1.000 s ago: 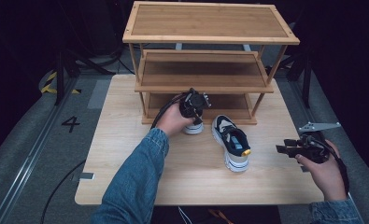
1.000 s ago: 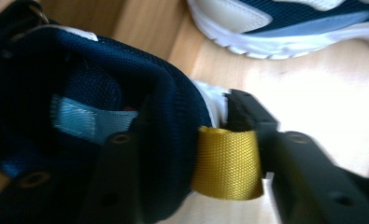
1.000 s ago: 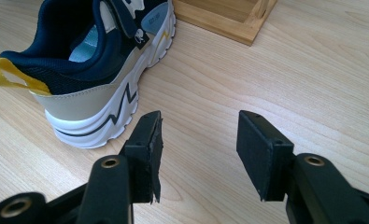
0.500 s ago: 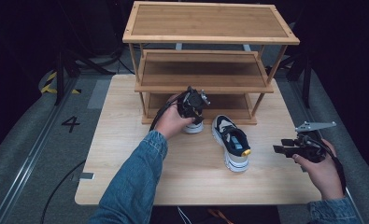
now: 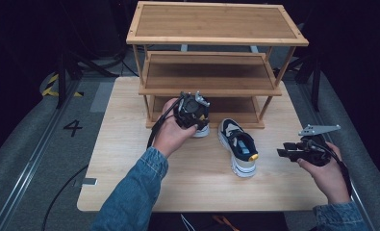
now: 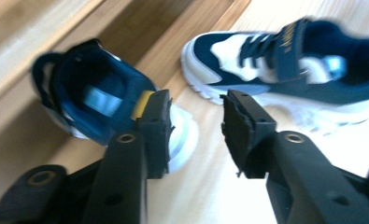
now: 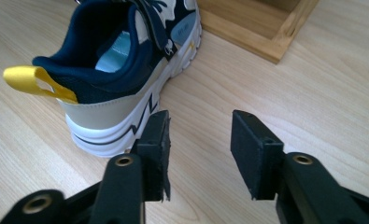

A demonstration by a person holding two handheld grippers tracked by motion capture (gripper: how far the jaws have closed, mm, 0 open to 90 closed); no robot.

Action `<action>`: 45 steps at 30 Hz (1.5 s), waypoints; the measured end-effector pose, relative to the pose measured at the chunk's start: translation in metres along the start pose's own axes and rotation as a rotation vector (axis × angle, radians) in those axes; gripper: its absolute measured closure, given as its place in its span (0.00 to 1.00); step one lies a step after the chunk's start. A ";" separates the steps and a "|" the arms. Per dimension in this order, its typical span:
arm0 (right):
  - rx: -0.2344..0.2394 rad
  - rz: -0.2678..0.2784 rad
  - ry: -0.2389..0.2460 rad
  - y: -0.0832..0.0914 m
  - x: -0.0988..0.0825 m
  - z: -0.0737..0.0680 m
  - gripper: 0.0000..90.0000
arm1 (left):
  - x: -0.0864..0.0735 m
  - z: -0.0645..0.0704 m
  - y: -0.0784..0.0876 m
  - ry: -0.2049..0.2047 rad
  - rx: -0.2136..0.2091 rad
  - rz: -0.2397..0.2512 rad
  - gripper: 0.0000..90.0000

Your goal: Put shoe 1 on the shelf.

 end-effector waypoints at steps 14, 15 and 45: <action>-0.013 0.045 -0.029 0.007 -0.005 -0.002 0.72 | -0.030 -0.013 -0.048 0.154 0.055 -0.070 0.93; -0.015 0.046 -0.035 0.008 -0.006 -0.001 0.72 | -0.031 -0.015 -0.052 0.168 0.059 -0.072 0.93; -0.018 0.038 -0.031 0.008 -0.010 -0.003 0.72 | -0.032 -0.058 -0.092 0.290 0.142 0.031 0.87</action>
Point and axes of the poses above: each handheld gripper's, and its own axes: y roughly backward along the jaws, x roughly out of its top, z roughly to its right, the point moved 7 cm from there along -y, roughly forward along the jaws, and after that the axes turned 1 degree about z, right-handed, at the moved point
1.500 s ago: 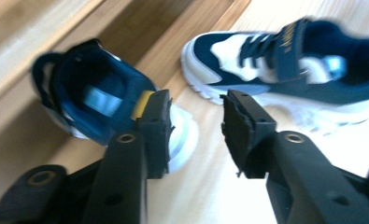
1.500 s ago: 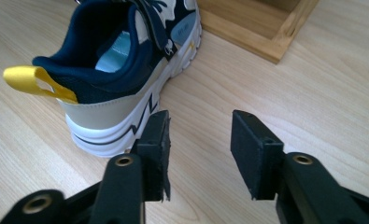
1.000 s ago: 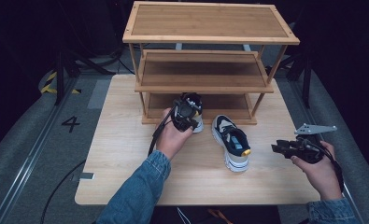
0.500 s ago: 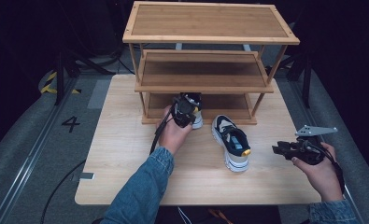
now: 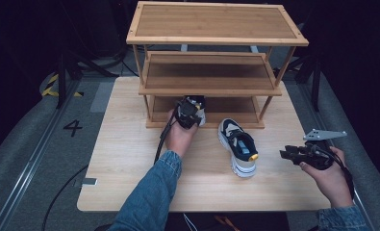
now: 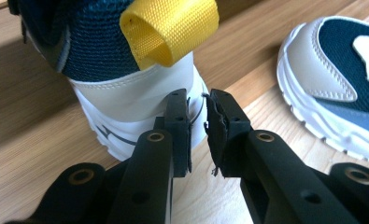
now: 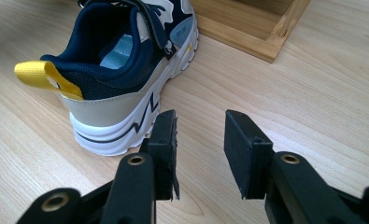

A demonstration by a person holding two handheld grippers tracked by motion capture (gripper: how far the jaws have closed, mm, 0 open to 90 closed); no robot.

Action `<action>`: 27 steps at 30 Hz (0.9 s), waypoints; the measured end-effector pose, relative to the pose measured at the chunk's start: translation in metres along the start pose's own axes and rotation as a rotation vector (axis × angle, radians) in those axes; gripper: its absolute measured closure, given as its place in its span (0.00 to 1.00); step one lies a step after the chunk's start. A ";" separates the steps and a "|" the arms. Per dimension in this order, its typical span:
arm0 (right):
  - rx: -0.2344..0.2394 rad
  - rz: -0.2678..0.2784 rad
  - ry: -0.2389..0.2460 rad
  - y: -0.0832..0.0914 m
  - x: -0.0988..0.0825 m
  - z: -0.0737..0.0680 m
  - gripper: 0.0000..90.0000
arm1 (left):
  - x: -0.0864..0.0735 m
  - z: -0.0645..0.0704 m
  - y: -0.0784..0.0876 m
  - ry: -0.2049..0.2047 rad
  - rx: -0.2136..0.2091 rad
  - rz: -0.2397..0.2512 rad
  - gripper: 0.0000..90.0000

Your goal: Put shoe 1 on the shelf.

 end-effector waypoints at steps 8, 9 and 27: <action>0.000 0.001 0.005 -0.001 0.000 0.000 0.72 | 0.004 -0.004 -0.007 -0.011 -0.051 0.022 0.87; 0.000 0.001 0.005 -0.001 0.000 0.000 0.72 | 0.003 0.003 -0.008 0.060 -0.063 0.022 0.86; 0.003 0.013 0.003 -0.005 0.008 -0.003 0.66 | -0.005 0.028 0.069 -0.091 -0.063 0.017 0.56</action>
Point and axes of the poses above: each handheld gripper's, and its own axes: y roughly backward along the jaws, x roughly out of its top, z roughly to its right, the point moved 7 cm from there along -y, roughly forward along the jaws, and after that the axes turned 1 degree about z, right-handed, at the moved point
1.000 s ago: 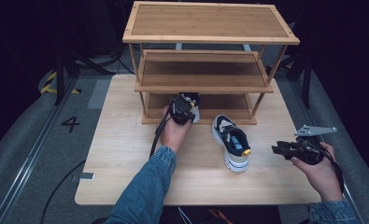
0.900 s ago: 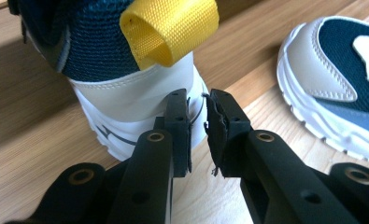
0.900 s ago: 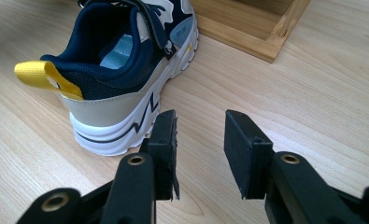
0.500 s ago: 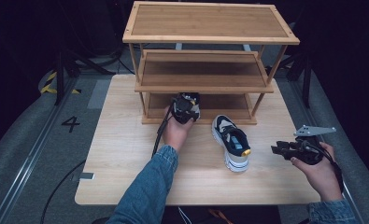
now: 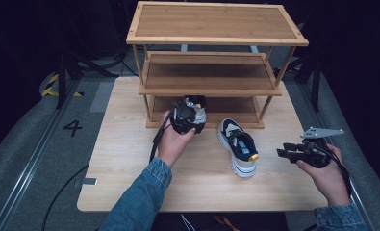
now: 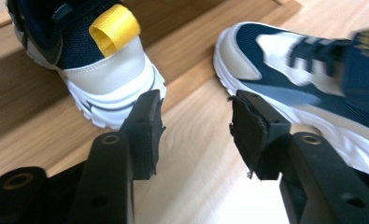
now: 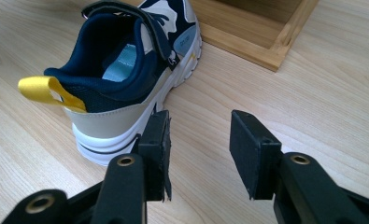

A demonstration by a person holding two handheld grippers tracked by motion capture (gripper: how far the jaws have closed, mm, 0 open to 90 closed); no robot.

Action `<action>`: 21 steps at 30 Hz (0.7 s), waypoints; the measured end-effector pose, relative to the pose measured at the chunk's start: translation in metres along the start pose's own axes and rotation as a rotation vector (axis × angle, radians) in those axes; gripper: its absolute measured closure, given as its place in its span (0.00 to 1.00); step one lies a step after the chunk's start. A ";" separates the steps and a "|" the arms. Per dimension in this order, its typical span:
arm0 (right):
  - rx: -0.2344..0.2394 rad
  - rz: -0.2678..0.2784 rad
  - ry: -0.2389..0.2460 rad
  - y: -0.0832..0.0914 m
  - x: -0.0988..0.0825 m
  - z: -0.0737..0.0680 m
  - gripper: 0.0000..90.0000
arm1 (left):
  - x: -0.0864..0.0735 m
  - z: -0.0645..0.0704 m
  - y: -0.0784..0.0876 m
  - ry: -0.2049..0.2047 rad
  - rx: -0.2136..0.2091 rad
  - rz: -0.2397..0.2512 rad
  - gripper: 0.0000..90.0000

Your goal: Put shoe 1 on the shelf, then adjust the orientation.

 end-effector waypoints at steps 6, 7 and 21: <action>0.006 -0.001 -0.002 -0.002 0.007 -0.002 0.64 | -0.017 0.005 0.025 -0.013 0.011 -0.068 0.43; 0.008 -0.004 0.001 -0.002 0.008 -0.002 0.64 | -0.023 0.005 0.029 0.015 -0.001 -0.102 0.41; 0.067 -0.006 0.045 -0.009 0.032 -0.029 0.71 | -0.064 -0.010 0.060 -0.001 0.034 -0.217 0.21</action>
Point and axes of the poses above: each handheld gripper's, and its own axes: y roughly backward along the jaws, x roughly out of its top, z roughly to its right, the point moved 7 cm from there along -y, roughly forward along the jaws, and after that the axes turned 1 degree about z, right-handed, at the moved point
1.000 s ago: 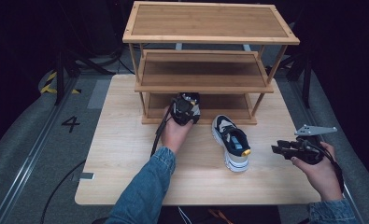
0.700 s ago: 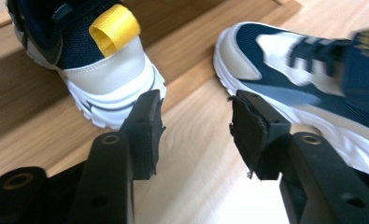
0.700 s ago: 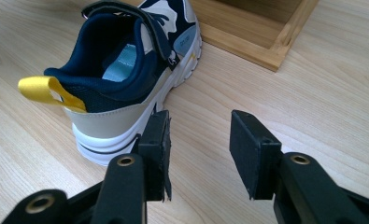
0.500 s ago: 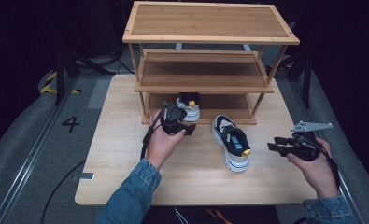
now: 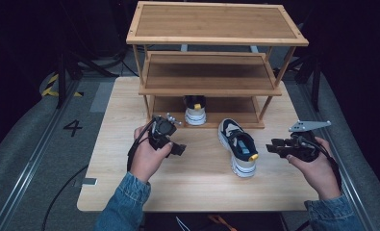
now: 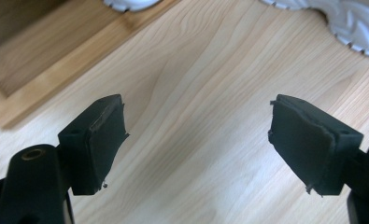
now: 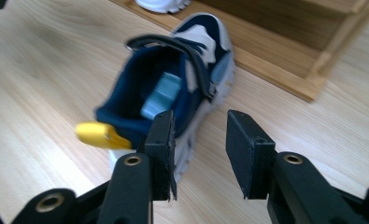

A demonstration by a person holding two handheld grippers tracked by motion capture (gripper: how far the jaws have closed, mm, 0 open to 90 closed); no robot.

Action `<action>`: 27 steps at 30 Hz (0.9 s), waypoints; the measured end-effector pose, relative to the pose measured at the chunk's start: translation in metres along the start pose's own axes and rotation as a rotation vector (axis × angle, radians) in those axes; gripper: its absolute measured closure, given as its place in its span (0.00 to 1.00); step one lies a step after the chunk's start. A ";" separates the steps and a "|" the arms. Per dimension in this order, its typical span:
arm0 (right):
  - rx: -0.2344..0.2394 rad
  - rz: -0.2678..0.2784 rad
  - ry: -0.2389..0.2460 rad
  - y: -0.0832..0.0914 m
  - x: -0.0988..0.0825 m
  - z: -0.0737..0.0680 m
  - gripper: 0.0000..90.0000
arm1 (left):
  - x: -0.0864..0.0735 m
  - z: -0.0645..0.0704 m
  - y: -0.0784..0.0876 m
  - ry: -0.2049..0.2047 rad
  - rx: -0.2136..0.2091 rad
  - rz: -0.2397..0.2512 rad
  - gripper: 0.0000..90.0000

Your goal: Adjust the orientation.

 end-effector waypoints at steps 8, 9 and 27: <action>0.040 0.012 0.032 -0.009 0.018 -0.024 0.68 | -0.018 -0.007 0.006 0.025 0.037 -0.045 0.21; 0.045 0.011 0.035 -0.010 0.019 -0.026 0.67 | -0.019 -0.008 0.007 0.036 0.041 -0.049 0.21; 0.117 -0.141 0.110 -0.049 0.015 -0.053 0.60 | -0.030 -0.016 0.012 0.035 0.068 -0.068 0.21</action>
Point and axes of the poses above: each handheld gripper's, and its own axes: y roughly backward along the jaws, x roughly out of its top, z roughly to its right, the point moved 7 cm from there along -y, roughly forward along the jaws, and after that the axes turned 1 degree about z, right-handed, at the moved point
